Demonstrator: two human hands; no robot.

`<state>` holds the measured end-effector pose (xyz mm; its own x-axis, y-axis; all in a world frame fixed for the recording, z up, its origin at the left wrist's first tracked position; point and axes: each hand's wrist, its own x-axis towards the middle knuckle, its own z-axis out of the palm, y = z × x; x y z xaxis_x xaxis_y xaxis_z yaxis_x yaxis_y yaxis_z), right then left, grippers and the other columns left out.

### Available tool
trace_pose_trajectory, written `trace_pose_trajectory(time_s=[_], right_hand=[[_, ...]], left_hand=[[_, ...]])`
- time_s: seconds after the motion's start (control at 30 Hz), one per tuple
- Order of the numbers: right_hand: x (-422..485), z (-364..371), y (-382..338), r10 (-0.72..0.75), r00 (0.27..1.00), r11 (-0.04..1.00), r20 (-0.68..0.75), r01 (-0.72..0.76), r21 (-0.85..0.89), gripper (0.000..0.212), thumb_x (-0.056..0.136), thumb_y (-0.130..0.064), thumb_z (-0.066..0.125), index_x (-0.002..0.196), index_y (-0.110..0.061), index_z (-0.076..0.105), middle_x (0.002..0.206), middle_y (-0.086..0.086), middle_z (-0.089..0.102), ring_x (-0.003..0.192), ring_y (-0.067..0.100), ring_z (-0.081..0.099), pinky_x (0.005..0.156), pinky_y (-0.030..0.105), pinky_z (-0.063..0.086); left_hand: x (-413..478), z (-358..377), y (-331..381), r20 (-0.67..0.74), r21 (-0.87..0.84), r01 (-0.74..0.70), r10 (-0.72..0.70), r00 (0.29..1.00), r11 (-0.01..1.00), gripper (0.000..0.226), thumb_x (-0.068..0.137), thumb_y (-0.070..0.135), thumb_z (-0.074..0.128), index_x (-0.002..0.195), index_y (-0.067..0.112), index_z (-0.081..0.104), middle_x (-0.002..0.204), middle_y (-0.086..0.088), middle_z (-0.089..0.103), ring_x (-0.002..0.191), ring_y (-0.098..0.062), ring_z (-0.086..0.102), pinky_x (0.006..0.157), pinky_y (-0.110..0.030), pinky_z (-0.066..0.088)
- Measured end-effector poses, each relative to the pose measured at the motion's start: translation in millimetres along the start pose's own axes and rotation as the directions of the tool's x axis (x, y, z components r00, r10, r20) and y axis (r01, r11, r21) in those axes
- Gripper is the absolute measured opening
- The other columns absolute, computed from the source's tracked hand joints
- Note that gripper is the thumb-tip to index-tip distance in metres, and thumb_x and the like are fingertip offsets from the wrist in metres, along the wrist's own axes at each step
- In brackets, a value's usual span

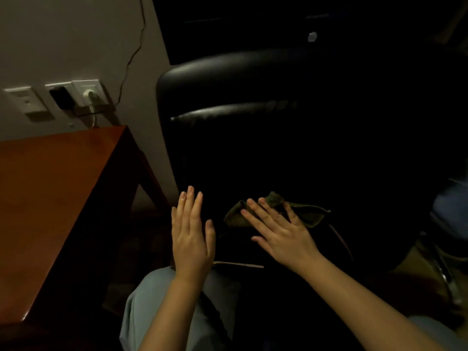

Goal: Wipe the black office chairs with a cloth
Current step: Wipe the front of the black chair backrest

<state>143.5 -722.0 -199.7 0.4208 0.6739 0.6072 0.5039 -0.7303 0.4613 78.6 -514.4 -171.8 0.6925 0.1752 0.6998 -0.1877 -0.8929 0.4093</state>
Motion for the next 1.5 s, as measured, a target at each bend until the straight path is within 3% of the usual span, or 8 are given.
trace_pose_trajectory(time_s=[0.23, 0.47, 0.7, 0.77, 1.03, 1.2, 1.37, 1.5], right_hand=[[-91.1, -12.9, 74.1, 0.167, 0.986, 0.981, -0.027, -0.168, -0.099, 0.06, 0.101, -0.049, 0.037, 0.154, -0.025, 0.022, 0.162, 0.001, 0.011, 0.148, 0.016, 0.012, 0.117, 0.044, 0.007], [-156.2, -36.9, 114.4, 0.301, 0.954, 0.954, 0.005, -0.3, -0.02, 0.058, 0.101, -0.041, 0.039, 0.153, -0.023, 0.022, 0.162, 0.001, 0.012, 0.148, 0.018, 0.015, 0.115, 0.046, 0.018], [-147.1, -34.1, 110.1, 0.342, 0.94, 0.935, 0.002, -0.34, 0.099, 0.061, 0.099, -0.044, 0.041, 0.153, -0.025, 0.021, 0.162, -0.002, 0.011, 0.148, 0.019, 0.015, 0.119, 0.046, 0.011], [-139.7, -31.3, 102.8, 0.317, 0.948, 0.946, 0.014, -0.317, 0.073, 0.061, 0.099, -0.047, 0.04, 0.153, -0.025, 0.021, 0.162, -0.001, 0.01, 0.149, 0.019, 0.014, 0.119, 0.046, 0.008], [-70.2, -10.3, 50.7, 0.099, 0.993, 0.995, 0.067, -0.098, -0.023, 0.07, 0.098, -0.054, 0.036, 0.156, -0.022, 0.012, 0.163, 0.002, 0.001, 0.15, 0.019, 0.003, 0.119, 0.046, -0.003], [-16.6, 3.2, -4.1, 0.01, 0.997, 1.0, 0.076, -0.01, 0.001, 0.071, 0.098, -0.056, 0.034, 0.155, -0.02, 0.014, 0.163, 0.003, 0.002, 0.15, 0.02, 0.003, 0.117, 0.047, 0.001], [52.1, 10.4, -65.8, -0.177, 0.979, 0.984, 0.104, 0.175, 0.025, 0.064, 0.1, -0.05, 0.024, 0.155, -0.018, 0.014, 0.162, 0.002, 0.007, 0.149, 0.017, 0.007, 0.116, 0.047, 0.004], [88.6, 16.1, -98.9, -0.135, 0.983, 0.991, 0.123, 0.132, 0.033, 0.065, 0.099, -0.05, 0.025, 0.155, -0.016, 0.016, 0.162, 0.001, 0.01, 0.149, 0.016, 0.01, 0.116, 0.046, 0.01]], left_hand=[[9.2, 47.8, 65.6, 0.01, -0.047, -0.17, 0.171, 0.985, 0.984, 0.049, 0.101, 0.028, 0.035, 0.146, 0.009, 0.03, 0.156, -0.009, 0.025, 0.147, -0.026, 0.017, 0.12, -0.046, 0.011], [7.0, 76.2, 92.1, 0.028, -0.078, -0.218, 0.221, 0.975, 0.973, 0.05, 0.102, 0.031, 0.033, 0.147, 0.01, 0.029, 0.161, 0.0, 0.012, 0.148, -0.027, 0.012, 0.12, -0.047, 0.009], [8.3, 75.7, 83.3, 0.001, -0.115, -0.24, 0.242, 0.97, 0.964, 0.051, 0.103, 0.031, 0.029, 0.151, 0.018, 0.022, 0.162, 0.005, 0.009, 0.148, -0.025, 0.012, 0.12, -0.046, 0.011], [5.7, 72.9, 74.6, -0.02, -0.128, -0.245, 0.244, 0.97, 0.961, 0.052, 0.103, 0.03, 0.029, 0.152, 0.019, 0.019, 0.161, 0.004, 0.01, 0.148, -0.025, 0.013, 0.12, -0.046, 0.012], [-18.4, 46.1, 9.1, -0.012, -0.075, -0.034, 0.033, 0.999, 0.997, 0.051, 0.099, 0.025, 0.035, 0.146, 0.008, 0.028, 0.161, 0.005, 0.011, 0.148, -0.025, 0.015, 0.12, -0.046, 0.013], [-18.8, 19.9, -32.4, -0.062, -0.045, 0.085, -0.087, 0.994, 0.995, 0.05, 0.098, 0.022, 0.035, 0.145, 0.005, 0.03, 0.158, -0.006, 0.02, 0.148, -0.025, 0.016, 0.12, -0.045, 0.015], [-26.4, -0.9, -59.3, -0.057, -0.005, 0.126, -0.126, 0.99, 0.992, 0.049, 0.1, 0.024, 0.031, 0.144, 0.002, 0.031, 0.154, -0.014, 0.026, 0.148, -0.024, 0.016, 0.119, -0.044, 0.017], [-27.1, -10.7, -73.9, -0.041, 0.028, 0.116, -0.115, 0.993, 0.993, 0.049, 0.101, 0.026, 0.029, 0.144, 0.003, 0.031, 0.155, -0.013, 0.026, 0.147, -0.026, 0.017, 0.119, -0.043, 0.017]])
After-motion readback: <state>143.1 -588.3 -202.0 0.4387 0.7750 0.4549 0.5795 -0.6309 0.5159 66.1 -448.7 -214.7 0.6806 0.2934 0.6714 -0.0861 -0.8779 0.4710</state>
